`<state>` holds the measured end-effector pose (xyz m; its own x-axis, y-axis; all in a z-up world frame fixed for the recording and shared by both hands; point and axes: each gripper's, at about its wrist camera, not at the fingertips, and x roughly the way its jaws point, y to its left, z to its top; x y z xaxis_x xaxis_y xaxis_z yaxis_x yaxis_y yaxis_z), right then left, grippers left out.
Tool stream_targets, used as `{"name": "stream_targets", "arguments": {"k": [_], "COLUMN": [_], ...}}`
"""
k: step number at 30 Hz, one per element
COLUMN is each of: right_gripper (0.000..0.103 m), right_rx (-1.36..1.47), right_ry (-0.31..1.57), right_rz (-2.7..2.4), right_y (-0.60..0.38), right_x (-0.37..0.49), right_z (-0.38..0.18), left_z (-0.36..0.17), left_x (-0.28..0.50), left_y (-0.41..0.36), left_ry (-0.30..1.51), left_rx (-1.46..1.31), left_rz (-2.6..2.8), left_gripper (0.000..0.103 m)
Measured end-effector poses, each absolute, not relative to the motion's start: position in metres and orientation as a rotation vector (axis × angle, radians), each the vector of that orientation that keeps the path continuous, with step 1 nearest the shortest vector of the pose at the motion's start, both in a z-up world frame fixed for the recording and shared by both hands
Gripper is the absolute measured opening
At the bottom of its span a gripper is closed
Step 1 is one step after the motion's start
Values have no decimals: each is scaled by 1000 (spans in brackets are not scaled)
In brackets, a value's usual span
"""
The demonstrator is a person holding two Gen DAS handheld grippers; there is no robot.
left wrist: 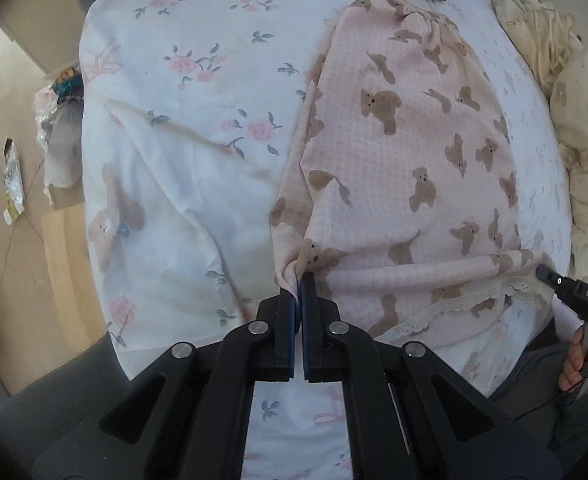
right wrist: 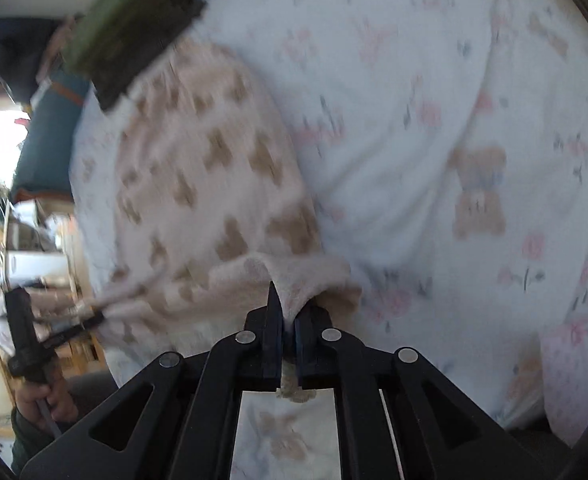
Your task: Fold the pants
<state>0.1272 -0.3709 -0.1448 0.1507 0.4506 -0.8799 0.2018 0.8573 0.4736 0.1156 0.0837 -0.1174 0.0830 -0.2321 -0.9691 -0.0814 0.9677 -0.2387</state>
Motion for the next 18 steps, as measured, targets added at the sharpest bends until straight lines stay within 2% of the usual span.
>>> {"name": "stream_targets", "arguments": {"k": [1, 2, 4, 6, 7, 8, 9, 15, 16, 17, 18], "right_gripper": [35, 60, 78, 79, 81, 83, 83, 82, 71, 34, 17], "right_rx": [549, 544, 579, 588, 577, 575, 578, 543, 496, 447, 397], "right_ry": [1458, 1473, 1455, 1413, 1408, 1415, 1433, 1574, 1576, 1562, 1554], "right_rz": [195, 191, 164, 161, 160, 153, 151, 186, 199, 205, 228], "right_y": [-371, -372, -376, -376, -375, -374, -372, -337, -329, -323, -316], "right_x": [122, 116, 104, 98, 97, 96, 95, 96, 96, 94, 94], "right_z": [-147, -147, -140, -131, -131, -137, -144, -201, -202, -199, -193], "left_z": [-117, -118, -119, -118, -120, -121, -122, -159, -161, -160, -158], "left_x": [113, 110, 108, 108, 107, 107, 105, 99, 98, 98, 98], "left_y": [85, 86, 89, 91, 95, 97, 100, 76, 68, 60, 54], "left_ry": [1488, 1491, 1490, 1489, 1494, 1491, 1475, 1557, 1546, 1523, 1509], "left_rx": [-271, -287, -318, -313, -310, -315, -337, -306, -269, -219, -168], "left_rz": [-117, -121, -134, -126, -103, -87, -77, -146, -160, -179, -194], "left_gripper": [2, 2, 5, 32, 69, 88, 88, 87, 83, 61, 46]}}
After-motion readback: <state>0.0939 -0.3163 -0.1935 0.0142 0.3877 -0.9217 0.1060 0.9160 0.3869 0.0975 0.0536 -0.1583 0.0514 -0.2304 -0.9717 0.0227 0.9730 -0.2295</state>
